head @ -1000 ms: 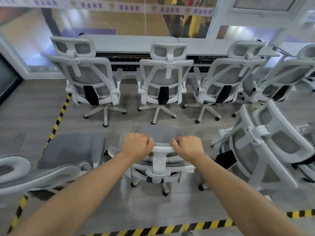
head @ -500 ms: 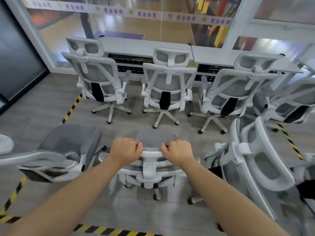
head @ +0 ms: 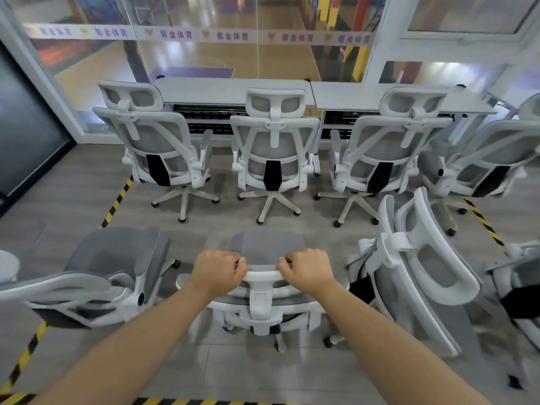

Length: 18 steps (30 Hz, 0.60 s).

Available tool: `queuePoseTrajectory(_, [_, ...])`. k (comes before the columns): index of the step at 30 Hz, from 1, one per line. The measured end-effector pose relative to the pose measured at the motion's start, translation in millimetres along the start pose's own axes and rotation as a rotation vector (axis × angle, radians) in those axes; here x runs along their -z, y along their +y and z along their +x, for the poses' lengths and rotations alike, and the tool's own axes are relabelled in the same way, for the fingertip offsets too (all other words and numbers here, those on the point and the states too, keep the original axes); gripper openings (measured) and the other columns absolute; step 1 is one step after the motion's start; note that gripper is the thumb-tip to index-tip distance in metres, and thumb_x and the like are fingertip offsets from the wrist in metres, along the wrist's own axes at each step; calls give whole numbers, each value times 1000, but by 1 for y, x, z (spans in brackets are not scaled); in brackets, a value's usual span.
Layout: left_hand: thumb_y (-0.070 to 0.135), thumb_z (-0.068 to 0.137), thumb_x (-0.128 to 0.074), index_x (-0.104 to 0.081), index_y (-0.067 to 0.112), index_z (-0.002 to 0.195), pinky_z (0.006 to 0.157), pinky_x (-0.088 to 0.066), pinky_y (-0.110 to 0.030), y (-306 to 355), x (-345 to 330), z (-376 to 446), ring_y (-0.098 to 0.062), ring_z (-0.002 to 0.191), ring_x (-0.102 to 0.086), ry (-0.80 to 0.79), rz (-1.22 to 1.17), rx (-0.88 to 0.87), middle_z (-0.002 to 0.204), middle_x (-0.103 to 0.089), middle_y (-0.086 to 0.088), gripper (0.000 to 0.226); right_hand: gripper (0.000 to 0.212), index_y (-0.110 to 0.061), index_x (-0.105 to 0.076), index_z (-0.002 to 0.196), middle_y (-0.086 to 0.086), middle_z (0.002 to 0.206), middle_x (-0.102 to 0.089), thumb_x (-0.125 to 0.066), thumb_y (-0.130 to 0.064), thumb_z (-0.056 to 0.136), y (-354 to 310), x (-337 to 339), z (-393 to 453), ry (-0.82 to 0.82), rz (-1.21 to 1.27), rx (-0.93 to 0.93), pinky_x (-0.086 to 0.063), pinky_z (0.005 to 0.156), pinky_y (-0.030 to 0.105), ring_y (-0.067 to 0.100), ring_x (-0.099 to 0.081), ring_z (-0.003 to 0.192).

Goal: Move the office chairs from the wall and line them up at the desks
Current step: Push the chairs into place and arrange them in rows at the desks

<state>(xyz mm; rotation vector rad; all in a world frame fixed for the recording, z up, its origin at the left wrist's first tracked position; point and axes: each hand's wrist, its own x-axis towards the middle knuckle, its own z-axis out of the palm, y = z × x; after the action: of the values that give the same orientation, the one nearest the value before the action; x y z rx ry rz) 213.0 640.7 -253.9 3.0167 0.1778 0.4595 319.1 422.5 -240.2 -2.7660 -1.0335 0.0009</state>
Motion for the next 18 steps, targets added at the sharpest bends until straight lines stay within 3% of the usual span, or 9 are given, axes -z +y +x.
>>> queuePoseTrajectory(3, [34,84,-40,-35,19,48,43,-11,-18,-2,1,-7,-22,35,-29,21,6,2,38,-37,0,40,50,-14,-40,53,-2,42,-35,-21,-50,84,-6,-3,-4,10,19,-5,-23,46,26,19,-37,42])
queuePoseTrajectory(9, [34,86,-38,-39,17,46,39,-24,-21,-7,3,-14,-22,34,-32,-6,-30,-1,39,-36,2,43,49,-15,-40,53,-1,44,-39,-21,-50,82,-12,-7,-9,36,33,-17,-26,46,27,22,-42,44])
queuePoseTrajectory(18, [33,87,-37,-41,16,46,42,-16,-19,-13,6,-19,-20,34,-32,-3,-22,-30,39,-35,3,44,51,-14,-47,56,0,45,-40,-20,-49,81,-21,-9,-9,32,16,-13,-24,46,27,19,-37,43])
